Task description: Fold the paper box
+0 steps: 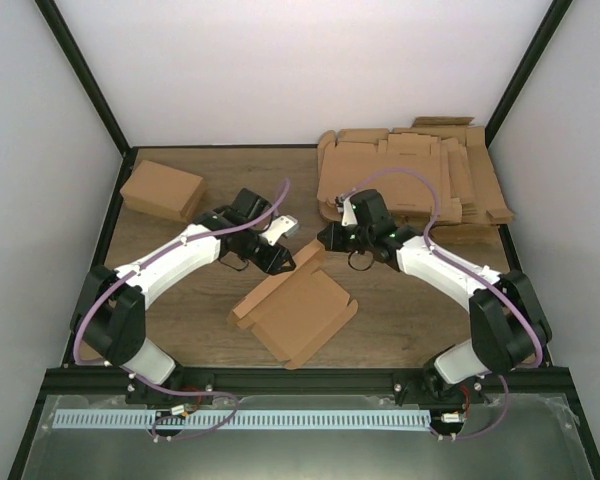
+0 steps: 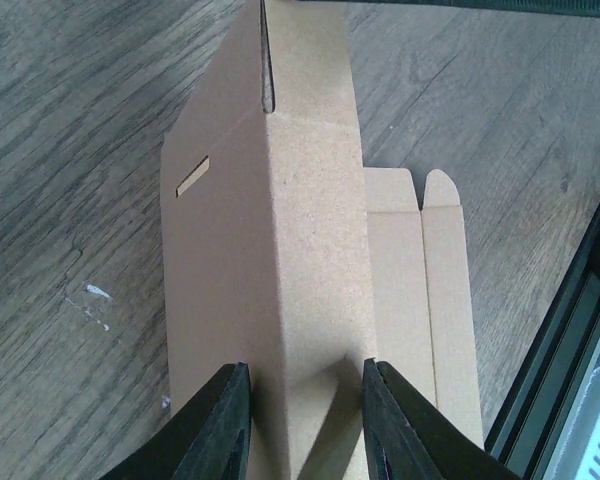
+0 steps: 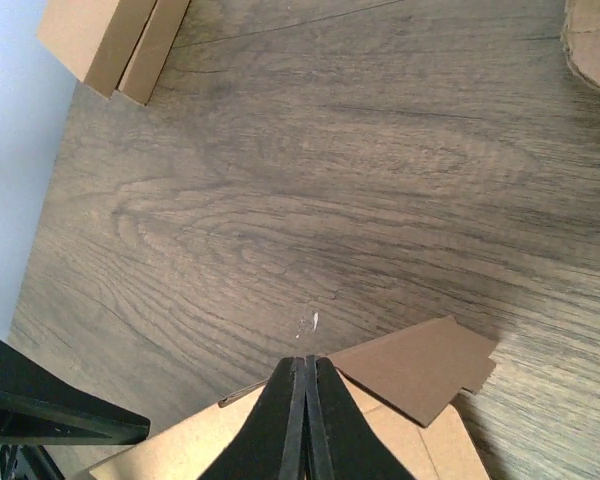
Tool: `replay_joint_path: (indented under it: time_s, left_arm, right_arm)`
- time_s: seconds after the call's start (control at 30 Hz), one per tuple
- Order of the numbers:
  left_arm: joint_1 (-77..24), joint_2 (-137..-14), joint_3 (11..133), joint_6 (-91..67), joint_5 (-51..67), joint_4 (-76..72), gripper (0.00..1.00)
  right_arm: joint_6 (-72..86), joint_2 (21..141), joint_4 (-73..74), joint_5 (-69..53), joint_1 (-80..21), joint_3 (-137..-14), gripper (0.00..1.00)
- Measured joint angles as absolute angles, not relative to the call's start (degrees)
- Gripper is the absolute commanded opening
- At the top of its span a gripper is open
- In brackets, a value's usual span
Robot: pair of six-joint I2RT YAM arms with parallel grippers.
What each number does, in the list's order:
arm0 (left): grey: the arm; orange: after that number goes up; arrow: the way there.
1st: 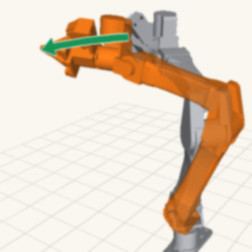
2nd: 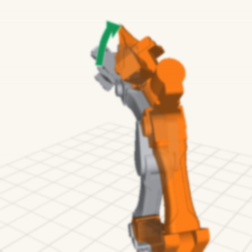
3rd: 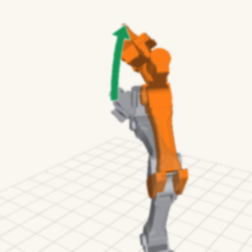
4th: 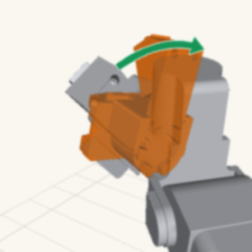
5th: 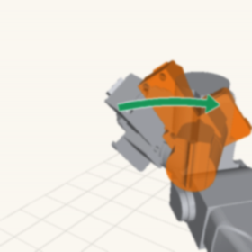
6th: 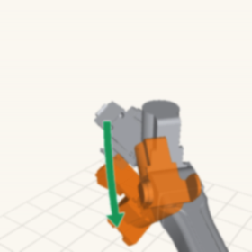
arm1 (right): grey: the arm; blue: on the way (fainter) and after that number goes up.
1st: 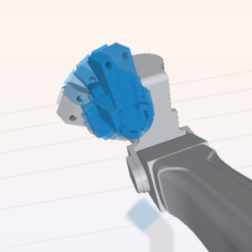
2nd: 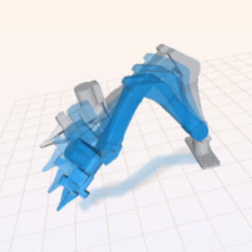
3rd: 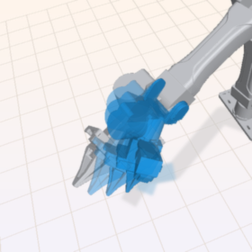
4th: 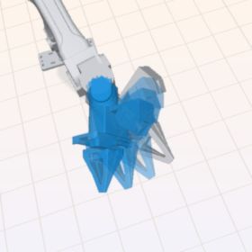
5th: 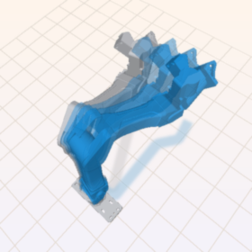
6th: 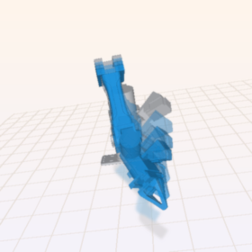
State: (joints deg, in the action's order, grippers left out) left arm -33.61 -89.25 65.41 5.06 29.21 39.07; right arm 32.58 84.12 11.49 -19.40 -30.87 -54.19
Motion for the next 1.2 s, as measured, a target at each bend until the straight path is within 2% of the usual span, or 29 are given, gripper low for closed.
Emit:
replay_joint_path:
  time_s: [0.3, 0.4, 0.57, 1.2]
  left_arm:
    - [-33.3, -89.3, 64.6, 4.7, 29.5, 38.5, 0.34]
    - [-33.2, -89.3, 64.5, 4.6, 29.8, 38.6, 0.38]
    - [-32.9, -89.3, 64.4, 4.5, 30.3, 38.7, 0.39]
    - [-32.1, -89.4, 63.5, 4.9, 34.5, 38.3, 0.33]
  right_arm:
    - [32.4, 84.3, 10.7, -21.4, -30.8, -53.6, 0.01]
    - [32.4, 84.3, 10.3, -21.9, -30.7, -53.1, 0.01]
    - [32.2, 83.3, 10.3, -22.3, -30.6, -52.2, 0.01]
    - [30.5, 86.8, 13.6, -23.7, -30.9, -51.0, 0.01]
